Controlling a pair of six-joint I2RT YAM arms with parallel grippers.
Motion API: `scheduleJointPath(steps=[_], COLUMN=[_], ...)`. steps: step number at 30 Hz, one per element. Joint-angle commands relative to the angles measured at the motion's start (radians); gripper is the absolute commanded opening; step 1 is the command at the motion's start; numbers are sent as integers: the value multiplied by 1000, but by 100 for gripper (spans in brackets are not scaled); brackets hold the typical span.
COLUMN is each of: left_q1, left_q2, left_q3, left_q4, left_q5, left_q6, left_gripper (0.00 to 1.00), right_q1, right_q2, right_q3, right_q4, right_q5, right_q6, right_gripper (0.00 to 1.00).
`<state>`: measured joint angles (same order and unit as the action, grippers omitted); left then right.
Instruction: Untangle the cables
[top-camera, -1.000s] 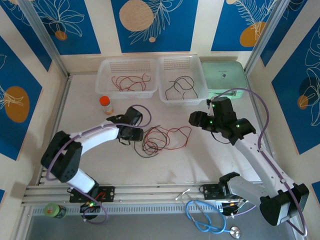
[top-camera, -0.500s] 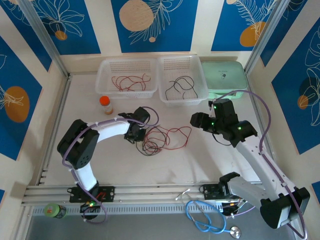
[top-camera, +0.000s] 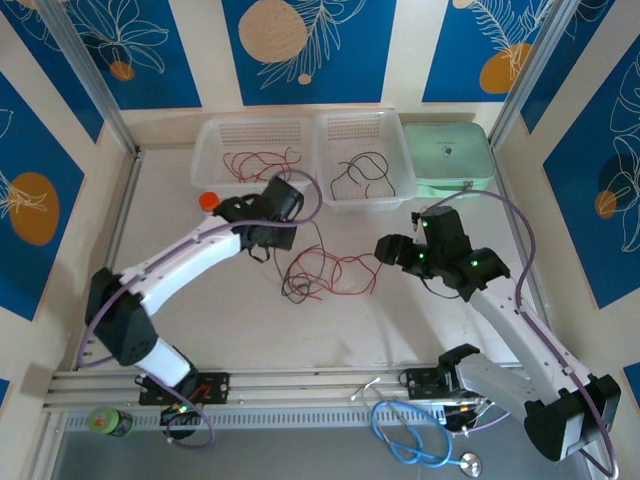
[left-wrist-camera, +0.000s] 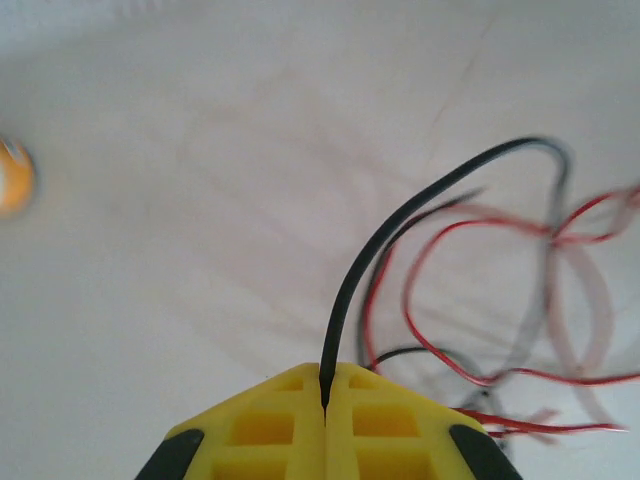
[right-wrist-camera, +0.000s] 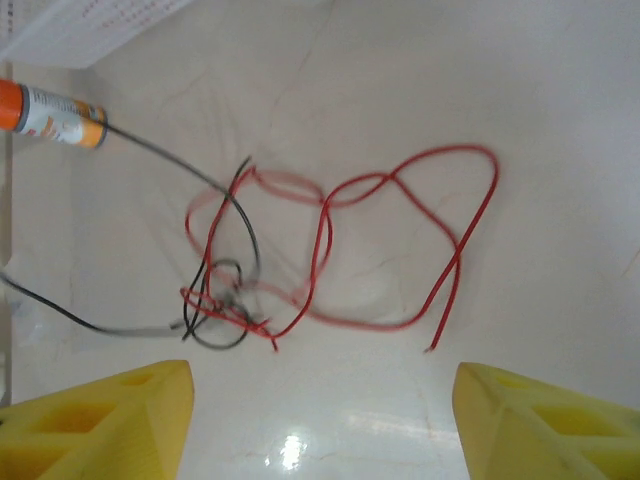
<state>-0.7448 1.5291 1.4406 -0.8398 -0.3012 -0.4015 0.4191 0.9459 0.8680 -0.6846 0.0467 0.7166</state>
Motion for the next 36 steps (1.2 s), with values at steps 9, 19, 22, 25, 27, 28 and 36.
scheduleJointPath(steps=[9, 19, 22, 25, 27, 28, 36], left_q1=[-88, -117, -122, -125, -126, -128, -127], left_q2=[-28, -26, -37, -47, -57, -61, -13], left_q3=[327, 470, 469, 469, 469, 471, 523], left_q4=[-203, -190, -179, -175, -165, -160, -69], left_q5=[-39, -36, -34, -36, -35, -35, -70], left_q6=[102, 116, 115, 113, 115, 118, 192], left_gripper=[0, 0, 0, 0, 0, 0, 0], right_q1=[177, 240, 243, 245, 244, 244, 317], right_q2=[56, 97, 91, 106, 136, 151, 142], right_q3=[-78, -218, -307, -396, -409, -400, -189], right_q4=[224, 578, 718, 859, 900, 902, 476], right_q5=[-86, -94, -67, -46, -49, -55, 106], right_q6=[211, 558, 742, 939, 1002, 1002, 714], right_gripper=[75, 73, 73, 74, 75, 75, 72])
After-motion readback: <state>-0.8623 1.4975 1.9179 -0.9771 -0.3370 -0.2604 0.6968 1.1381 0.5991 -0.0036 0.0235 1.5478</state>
